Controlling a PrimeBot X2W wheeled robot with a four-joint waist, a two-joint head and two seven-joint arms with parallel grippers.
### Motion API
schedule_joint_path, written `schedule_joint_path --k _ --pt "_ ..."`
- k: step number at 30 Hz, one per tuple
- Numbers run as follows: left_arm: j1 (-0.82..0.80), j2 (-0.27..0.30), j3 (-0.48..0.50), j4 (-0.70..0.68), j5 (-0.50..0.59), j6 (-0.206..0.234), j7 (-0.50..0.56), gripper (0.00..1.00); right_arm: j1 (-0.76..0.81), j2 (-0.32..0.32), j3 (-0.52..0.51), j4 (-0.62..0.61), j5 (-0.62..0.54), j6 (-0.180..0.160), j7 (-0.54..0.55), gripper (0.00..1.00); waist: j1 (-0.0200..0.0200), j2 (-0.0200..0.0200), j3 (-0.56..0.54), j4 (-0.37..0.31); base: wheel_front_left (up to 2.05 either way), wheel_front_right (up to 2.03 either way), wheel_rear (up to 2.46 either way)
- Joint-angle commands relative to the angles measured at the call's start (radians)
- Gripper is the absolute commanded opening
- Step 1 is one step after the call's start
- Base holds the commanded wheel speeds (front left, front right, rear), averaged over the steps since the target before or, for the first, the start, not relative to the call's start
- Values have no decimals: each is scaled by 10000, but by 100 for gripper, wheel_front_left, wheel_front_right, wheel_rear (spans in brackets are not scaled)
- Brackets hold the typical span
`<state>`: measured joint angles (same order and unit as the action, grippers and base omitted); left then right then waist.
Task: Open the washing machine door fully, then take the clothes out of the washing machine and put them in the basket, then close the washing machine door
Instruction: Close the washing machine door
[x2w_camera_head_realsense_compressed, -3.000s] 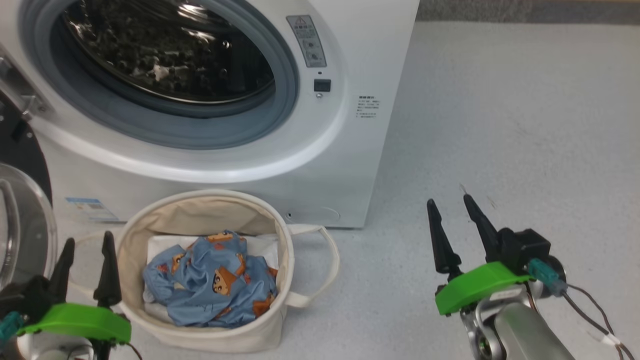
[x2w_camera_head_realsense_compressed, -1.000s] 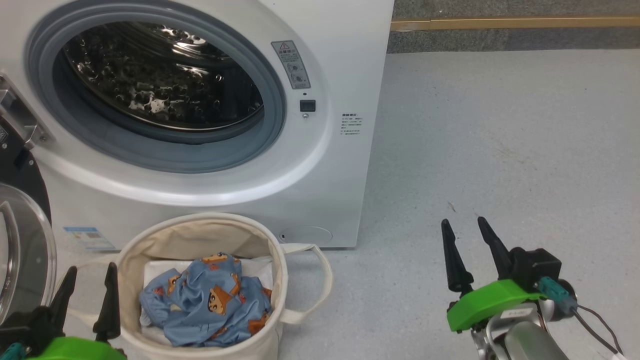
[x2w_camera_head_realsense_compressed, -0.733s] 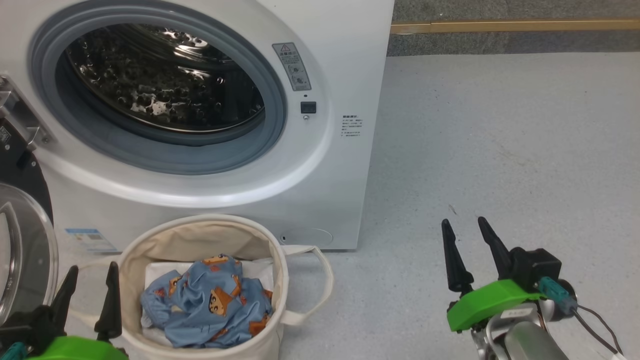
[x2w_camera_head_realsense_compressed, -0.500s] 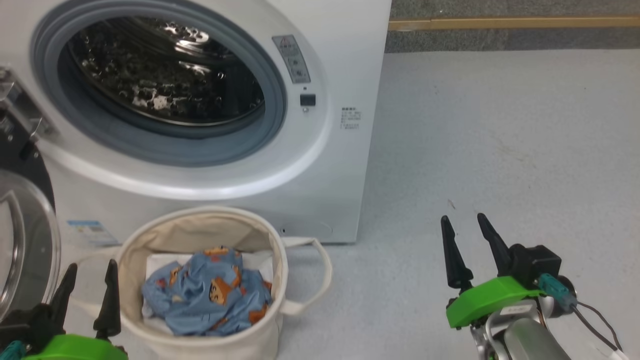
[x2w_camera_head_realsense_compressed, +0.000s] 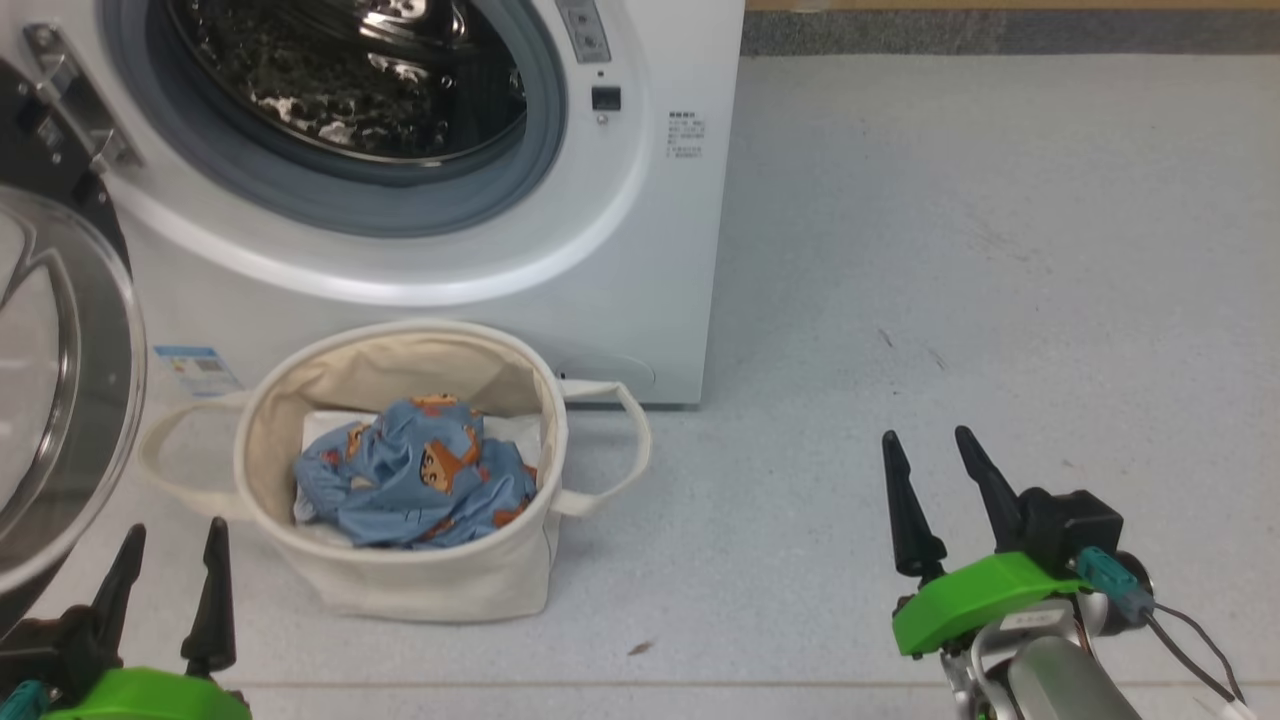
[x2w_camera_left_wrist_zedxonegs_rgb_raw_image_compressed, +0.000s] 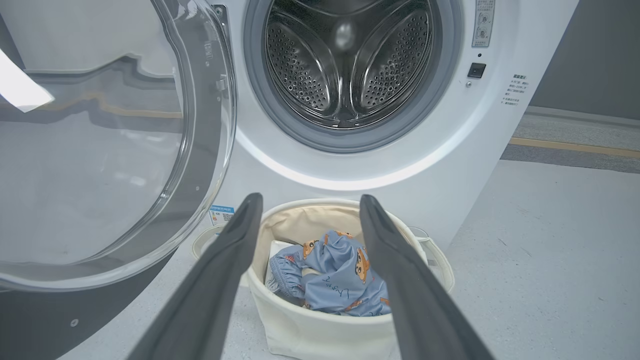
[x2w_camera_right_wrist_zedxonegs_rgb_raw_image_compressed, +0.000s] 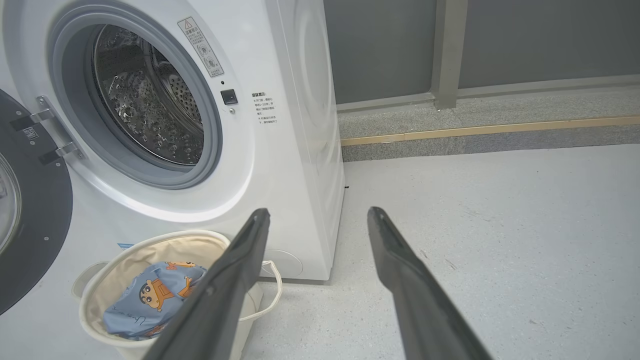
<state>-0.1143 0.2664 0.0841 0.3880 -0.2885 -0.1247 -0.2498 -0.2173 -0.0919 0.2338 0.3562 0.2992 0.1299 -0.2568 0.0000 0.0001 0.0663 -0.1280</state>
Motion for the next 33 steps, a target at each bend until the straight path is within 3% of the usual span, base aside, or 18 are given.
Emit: schedule_joint_path --k 1,15,33 --pt "-441 238 488 -403 115 -45 -120 100 -291 68 185 -346 -54 8 -49 100 0 -1 22 18 -103 103 0" --pt "-597 -45 971 -534 463 71 -120 100 -311 95 129 -377 -85 8 -49 100 0 -1 205 724 -24 24 0" --pt "-770 -455 1769 -779 1002 511 -120 100 -356 -159 212 -337 -55 8 -49 100 0 -1 160 3184 0 0 0"
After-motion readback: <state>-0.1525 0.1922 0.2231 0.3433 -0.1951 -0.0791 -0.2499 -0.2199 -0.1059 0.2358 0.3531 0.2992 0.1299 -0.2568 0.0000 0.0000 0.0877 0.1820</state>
